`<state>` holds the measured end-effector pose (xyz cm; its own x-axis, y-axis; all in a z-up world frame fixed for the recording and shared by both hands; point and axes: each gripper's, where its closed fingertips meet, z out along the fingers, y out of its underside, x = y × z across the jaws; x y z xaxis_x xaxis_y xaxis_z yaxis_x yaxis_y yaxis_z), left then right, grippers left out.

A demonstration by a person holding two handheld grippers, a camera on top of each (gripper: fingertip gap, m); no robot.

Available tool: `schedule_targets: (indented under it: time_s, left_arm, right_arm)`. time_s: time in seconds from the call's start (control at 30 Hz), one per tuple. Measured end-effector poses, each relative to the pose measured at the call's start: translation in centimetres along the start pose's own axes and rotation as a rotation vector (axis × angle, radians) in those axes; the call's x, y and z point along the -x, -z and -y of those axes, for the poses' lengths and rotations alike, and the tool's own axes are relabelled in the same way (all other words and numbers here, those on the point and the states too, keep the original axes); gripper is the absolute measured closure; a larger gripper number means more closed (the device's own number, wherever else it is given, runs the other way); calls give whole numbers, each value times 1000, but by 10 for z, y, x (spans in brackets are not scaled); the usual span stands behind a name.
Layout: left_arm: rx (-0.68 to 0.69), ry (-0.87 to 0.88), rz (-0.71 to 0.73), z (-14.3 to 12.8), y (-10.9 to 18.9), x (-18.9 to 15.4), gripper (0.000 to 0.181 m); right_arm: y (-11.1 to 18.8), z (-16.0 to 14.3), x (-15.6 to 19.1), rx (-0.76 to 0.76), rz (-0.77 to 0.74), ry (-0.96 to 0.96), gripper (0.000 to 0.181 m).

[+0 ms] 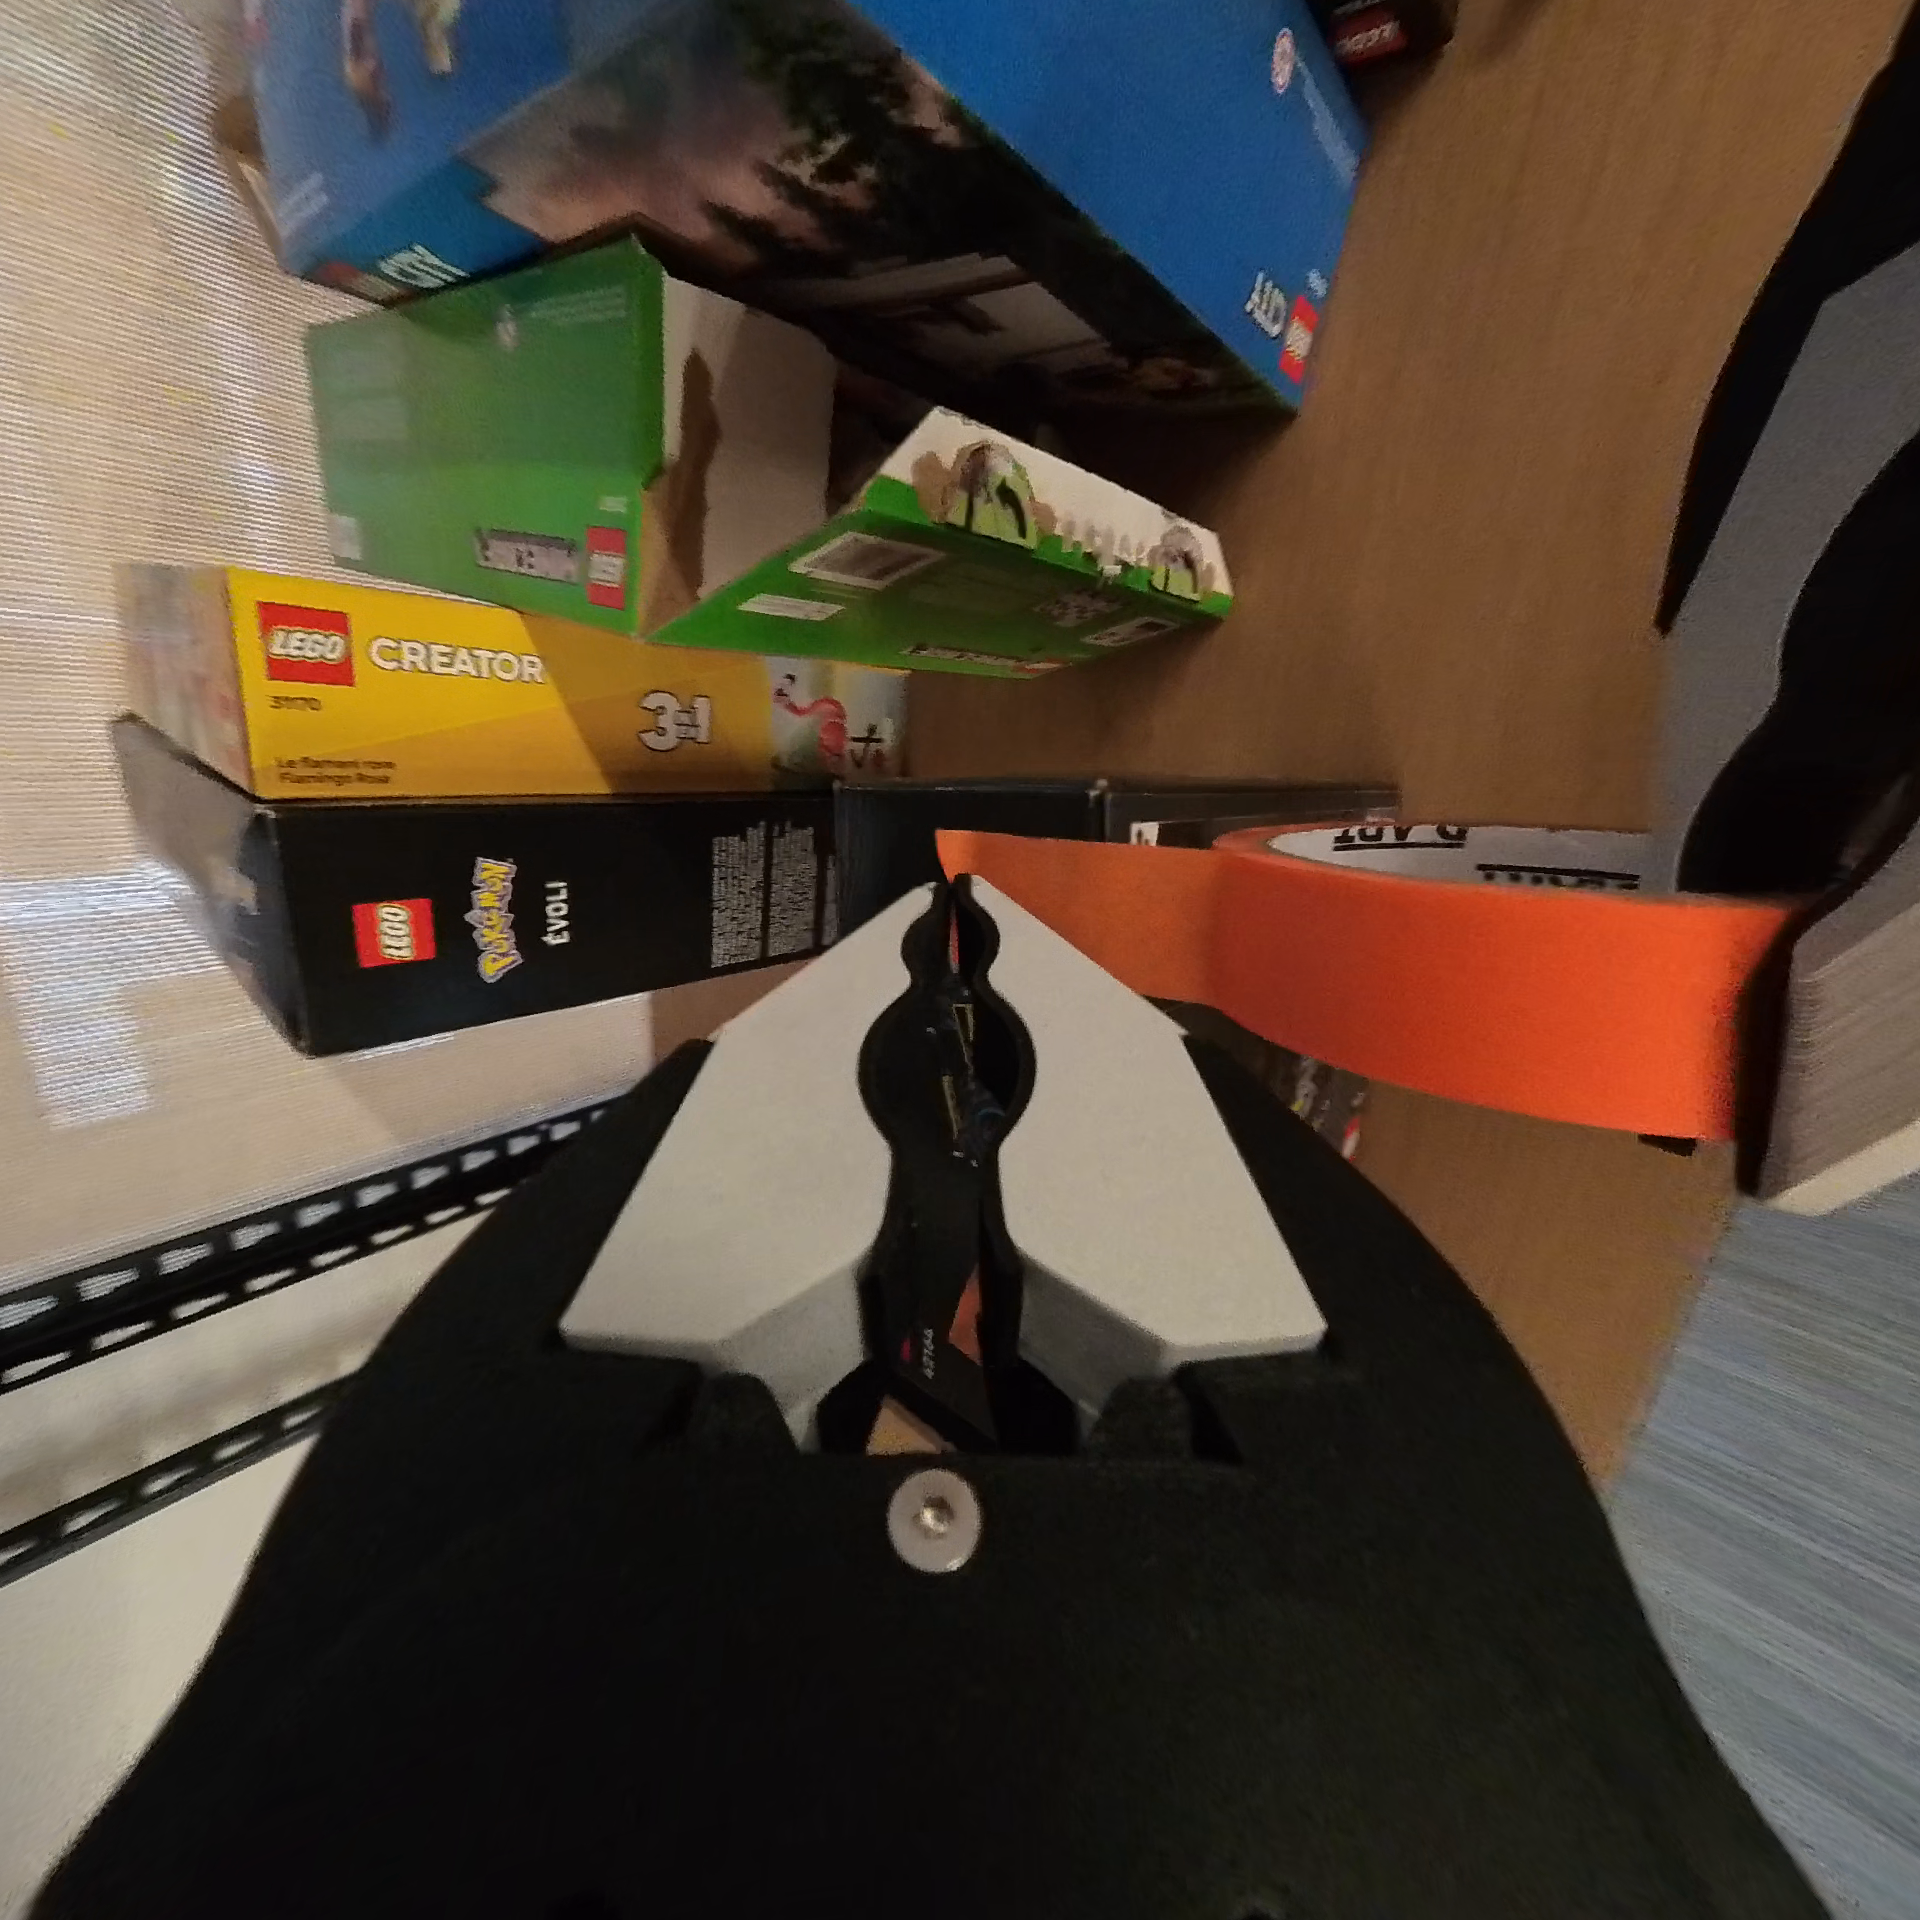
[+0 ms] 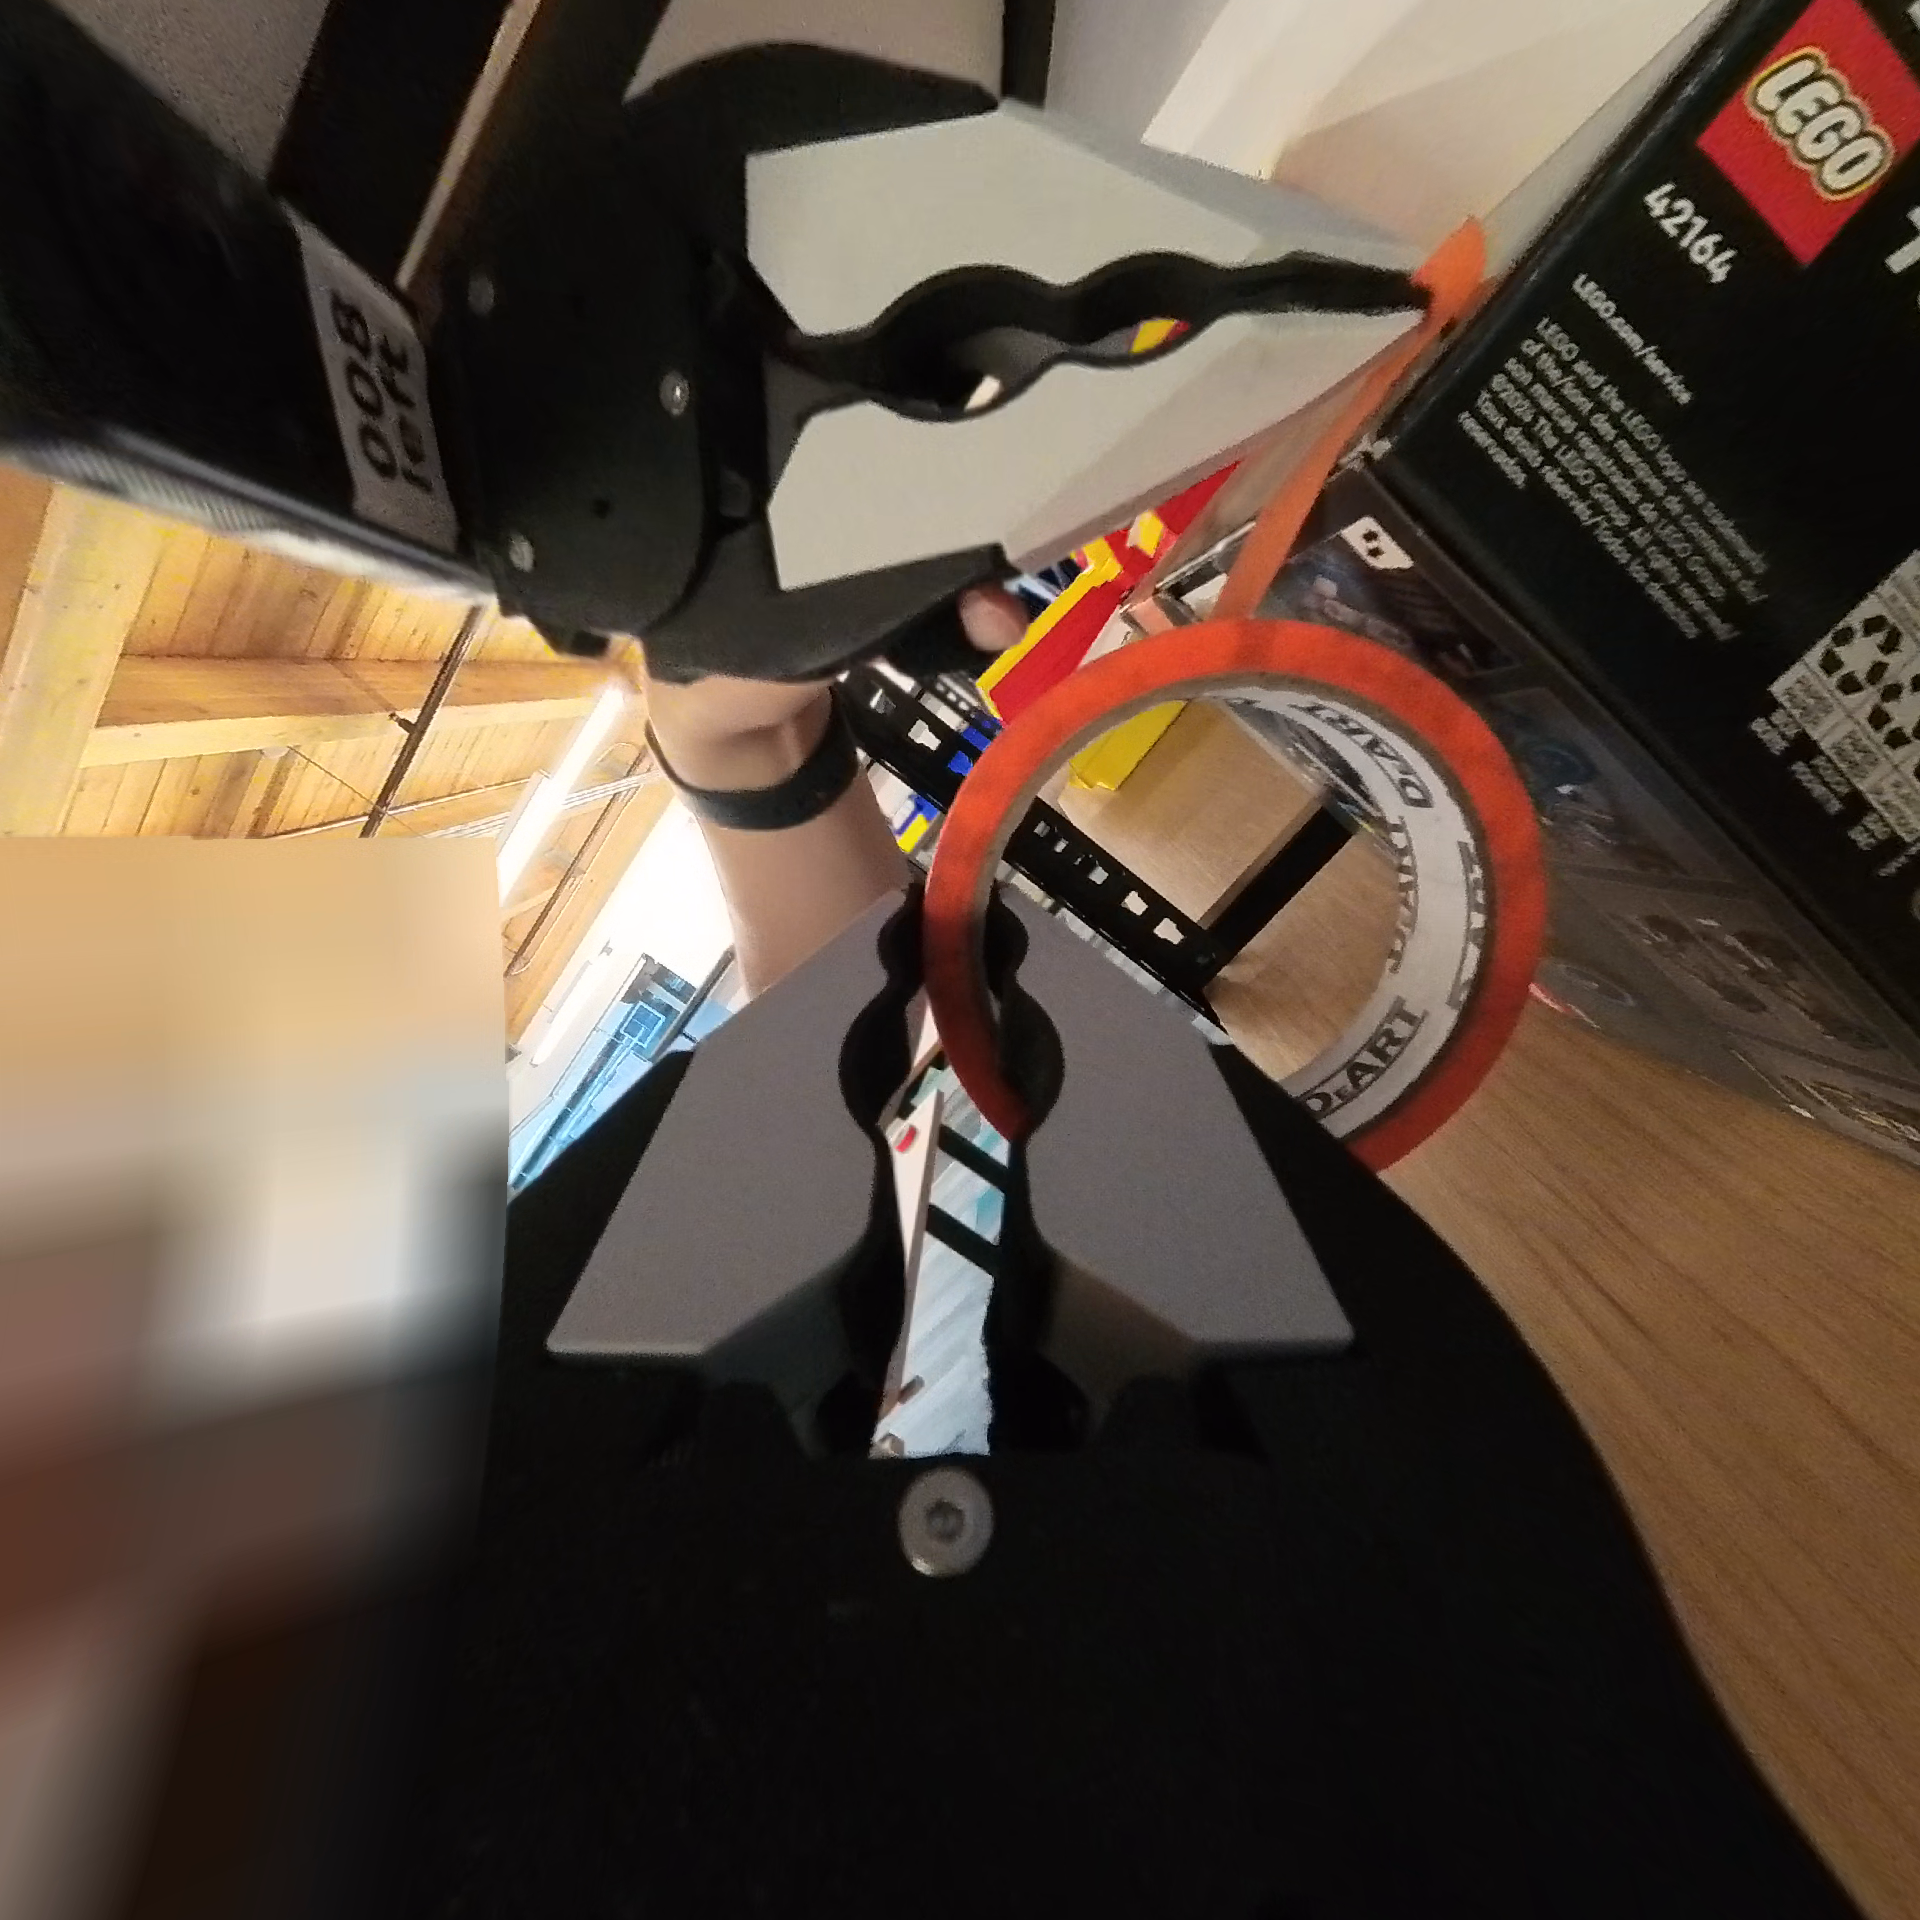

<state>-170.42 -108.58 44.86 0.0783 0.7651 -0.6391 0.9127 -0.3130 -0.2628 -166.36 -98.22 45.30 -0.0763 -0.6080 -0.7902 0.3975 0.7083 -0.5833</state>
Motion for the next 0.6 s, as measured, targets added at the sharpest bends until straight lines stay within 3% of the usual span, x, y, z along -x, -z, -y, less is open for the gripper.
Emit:
schedule_targets:
  time_s: [0.03, 0.27, 0.3, 0.33, 0.6]
  left_arm:
    - [0, -16, 29, 0, 0, 0, 181]
    - [-18, -52, 133, 0, 1, 2, 179]
    - [-20, -56, 176, 1, 2, 8, 160]
    - [-14, -65, 220, 0, 4, 14, 154]
    - [10, -61, 250, -4, -3, 23, 158]
  right_arm:
    - [0, 0, 0, -1, 3, -2, 173]
    - [0, -1, -3, -5, 11, -10, 173]
    - [0, -1, -3, -3, 11, -12, 174]
    - [0, -1, -3, -4, 11, -11, 174]
    - [1, -1, -1, -14, 20, -10, 173]
